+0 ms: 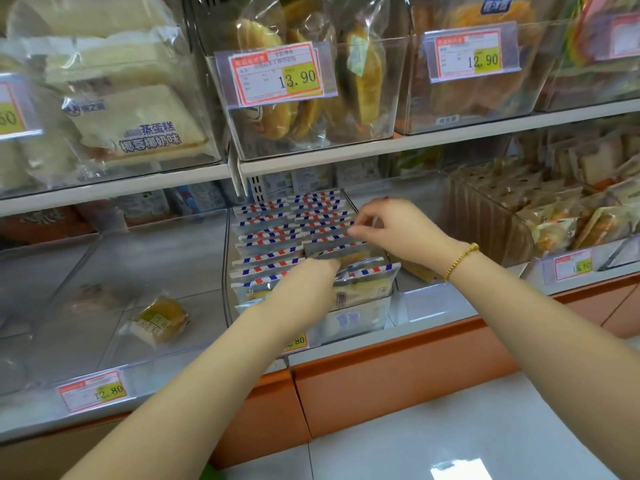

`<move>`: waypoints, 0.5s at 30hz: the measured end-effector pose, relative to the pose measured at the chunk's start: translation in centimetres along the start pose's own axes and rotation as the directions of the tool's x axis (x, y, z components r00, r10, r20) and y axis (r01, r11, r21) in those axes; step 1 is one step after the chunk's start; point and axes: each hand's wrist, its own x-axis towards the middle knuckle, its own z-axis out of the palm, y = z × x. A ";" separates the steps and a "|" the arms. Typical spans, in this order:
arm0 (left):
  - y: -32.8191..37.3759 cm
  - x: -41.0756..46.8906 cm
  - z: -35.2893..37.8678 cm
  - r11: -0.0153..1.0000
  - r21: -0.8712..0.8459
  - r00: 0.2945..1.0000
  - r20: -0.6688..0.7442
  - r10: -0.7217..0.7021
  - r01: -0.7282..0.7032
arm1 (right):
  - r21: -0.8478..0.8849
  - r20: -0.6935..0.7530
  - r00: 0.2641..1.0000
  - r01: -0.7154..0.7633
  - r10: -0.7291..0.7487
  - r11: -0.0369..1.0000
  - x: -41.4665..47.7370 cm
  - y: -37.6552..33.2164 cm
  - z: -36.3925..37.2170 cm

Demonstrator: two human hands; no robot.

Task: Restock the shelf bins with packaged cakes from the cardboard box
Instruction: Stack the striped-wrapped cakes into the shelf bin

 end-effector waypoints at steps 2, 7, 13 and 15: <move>-0.5 -0.2 0.3 0.986 -0.167 0.996 -0.086 -0.033 0.018 | -0.005 0.006 1.000 -0.013 0.013 1.000 -2.0 -0.2 -0.6; -1.3 -0.9 0.3 0.903 -0.429 0.976 -0.200 -0.084 -0.010 | -0.214 0.165 0.979 -0.079 0.115 0.974 -4.2 0.1 -0.4; -2.4 -5.7 -1.5 0.916 -0.386 0.935 -0.354 -0.037 -0.110 | -0.172 0.073 0.997 0.002 0.011 0.985 -5.0 -4.0 1.6; -4.5 -9.2 -2.1 0.941 -0.321 0.910 -0.412 -0.039 -0.105 | -0.115 0.067 0.996 0.074 -0.066 0.991 -5.2 -6.8 2.1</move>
